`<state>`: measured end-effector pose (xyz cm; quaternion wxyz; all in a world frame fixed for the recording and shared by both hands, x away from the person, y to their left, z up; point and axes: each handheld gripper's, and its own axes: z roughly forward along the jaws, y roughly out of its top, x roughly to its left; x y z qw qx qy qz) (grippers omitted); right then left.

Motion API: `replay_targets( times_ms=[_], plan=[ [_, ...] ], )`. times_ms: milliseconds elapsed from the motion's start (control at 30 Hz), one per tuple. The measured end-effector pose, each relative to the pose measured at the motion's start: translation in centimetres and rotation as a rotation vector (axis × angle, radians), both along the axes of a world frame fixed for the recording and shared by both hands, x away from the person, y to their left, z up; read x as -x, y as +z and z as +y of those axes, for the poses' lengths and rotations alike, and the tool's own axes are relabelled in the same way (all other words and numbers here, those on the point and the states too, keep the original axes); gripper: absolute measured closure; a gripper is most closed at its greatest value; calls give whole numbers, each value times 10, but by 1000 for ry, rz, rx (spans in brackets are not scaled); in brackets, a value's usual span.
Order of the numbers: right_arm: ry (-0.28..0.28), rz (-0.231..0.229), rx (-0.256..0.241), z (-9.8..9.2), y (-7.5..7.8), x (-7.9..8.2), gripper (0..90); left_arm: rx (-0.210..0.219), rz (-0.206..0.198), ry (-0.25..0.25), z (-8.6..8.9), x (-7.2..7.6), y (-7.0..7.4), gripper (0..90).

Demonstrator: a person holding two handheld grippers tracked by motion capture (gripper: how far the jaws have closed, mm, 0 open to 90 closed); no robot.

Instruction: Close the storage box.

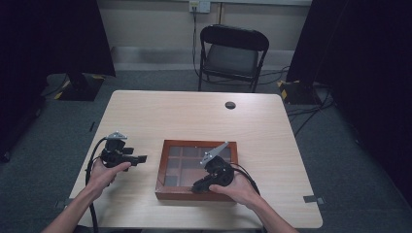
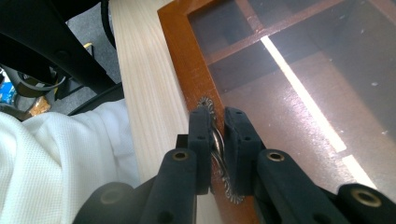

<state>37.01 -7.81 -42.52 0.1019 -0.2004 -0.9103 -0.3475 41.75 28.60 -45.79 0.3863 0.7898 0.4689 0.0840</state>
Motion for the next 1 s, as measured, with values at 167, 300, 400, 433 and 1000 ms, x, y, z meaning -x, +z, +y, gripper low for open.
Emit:
replay_targets(
  times_ms=[167,300,400,433,1000],
  plan=[
    [-53,-9,-75,-10,8,-4,692,-9,-15,8,0,1,1,231],
    [-151,-46,-116,-21,17,-9,572,-11,-25,2,-1,2,3,231],
    [-249,-90,-154,-36,24,-14,533,-22,-24,10,-1,4,3,231],
    [-269,-105,-155,-40,25,-14,515,-22,-31,12,0,5,4,230],
    [-688,-170,-104,-137,23,-15,151,-66,-26,34,21,13,4,231]
  ],
)
